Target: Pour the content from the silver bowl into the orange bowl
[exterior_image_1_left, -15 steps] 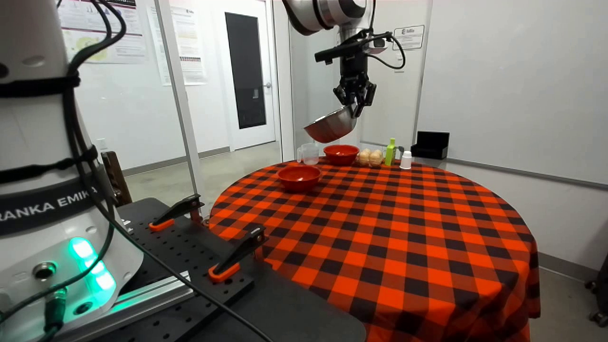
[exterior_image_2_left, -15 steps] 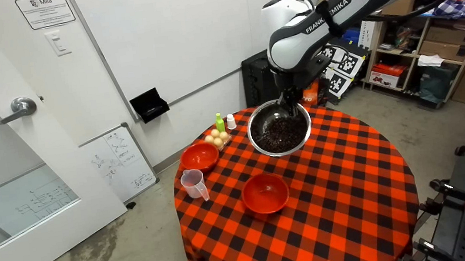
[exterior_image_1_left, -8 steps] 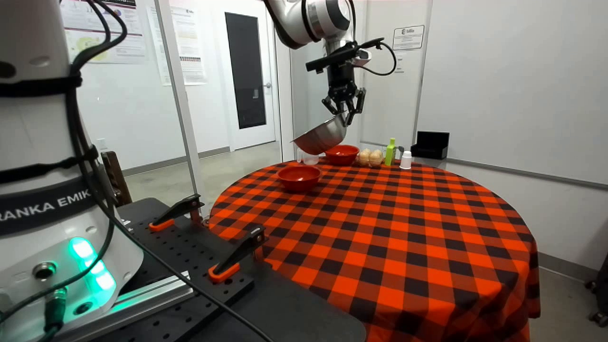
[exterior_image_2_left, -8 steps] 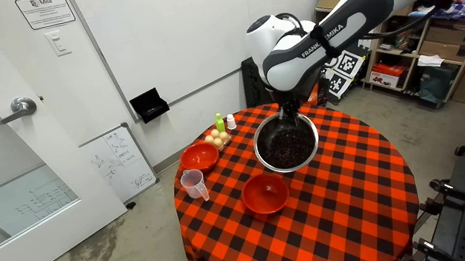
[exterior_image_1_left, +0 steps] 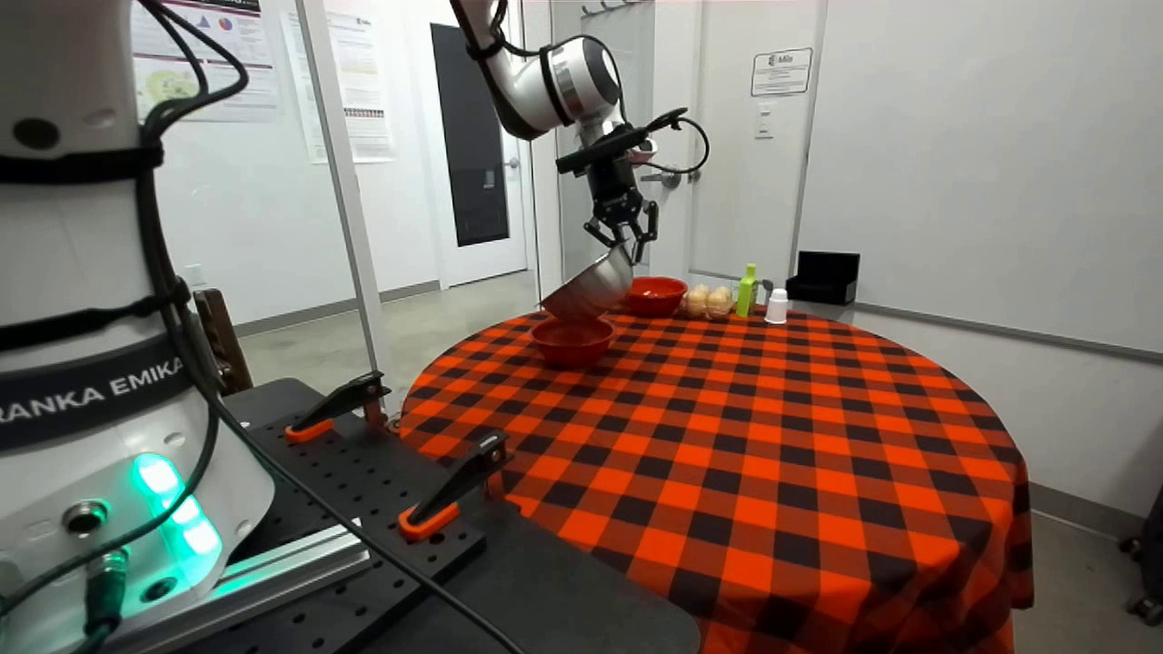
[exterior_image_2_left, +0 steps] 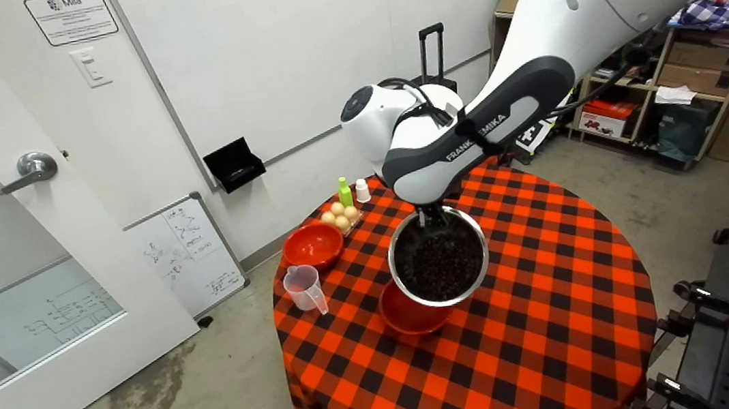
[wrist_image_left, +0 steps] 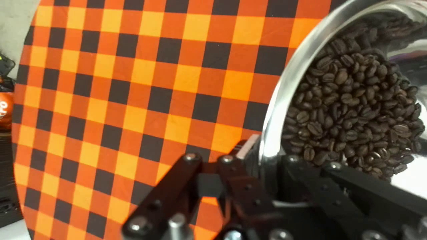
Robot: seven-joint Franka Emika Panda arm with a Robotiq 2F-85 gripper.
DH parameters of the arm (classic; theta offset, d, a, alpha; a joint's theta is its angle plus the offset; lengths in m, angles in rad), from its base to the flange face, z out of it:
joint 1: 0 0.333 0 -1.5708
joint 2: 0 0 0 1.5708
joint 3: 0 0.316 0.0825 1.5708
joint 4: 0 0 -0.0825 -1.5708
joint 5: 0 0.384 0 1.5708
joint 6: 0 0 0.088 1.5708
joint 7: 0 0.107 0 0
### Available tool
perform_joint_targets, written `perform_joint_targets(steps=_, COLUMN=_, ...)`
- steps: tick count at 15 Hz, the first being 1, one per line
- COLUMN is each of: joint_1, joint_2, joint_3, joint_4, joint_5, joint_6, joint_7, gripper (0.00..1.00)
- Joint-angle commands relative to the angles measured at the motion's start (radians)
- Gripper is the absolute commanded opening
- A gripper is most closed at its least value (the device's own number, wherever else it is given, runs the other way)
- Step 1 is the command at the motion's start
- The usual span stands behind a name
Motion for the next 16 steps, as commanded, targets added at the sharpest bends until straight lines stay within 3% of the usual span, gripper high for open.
perform_joint_targets(steps=1, joint_1=0.049, joint_2=0.099, joint_3=-0.023, joint_4=0.141, joint_5=-0.076, joint_6=-0.094, joint_7=-0.005, gripper=0.02)
perform_joint_targets(steps=10, joint_1=0.113, joint_2=0.221, joint_3=-0.064, joint_4=0.345, joint_5=-0.168, joint_6=-0.211, joint_7=0.054, gripper=0.02)
perform_joint_targets(steps=16, joint_1=0.167, joint_2=0.232, joint_3=-0.057, joint_4=0.389, joint_5=-0.228, joint_6=-0.297, joint_7=0.085, gripper=0.02)
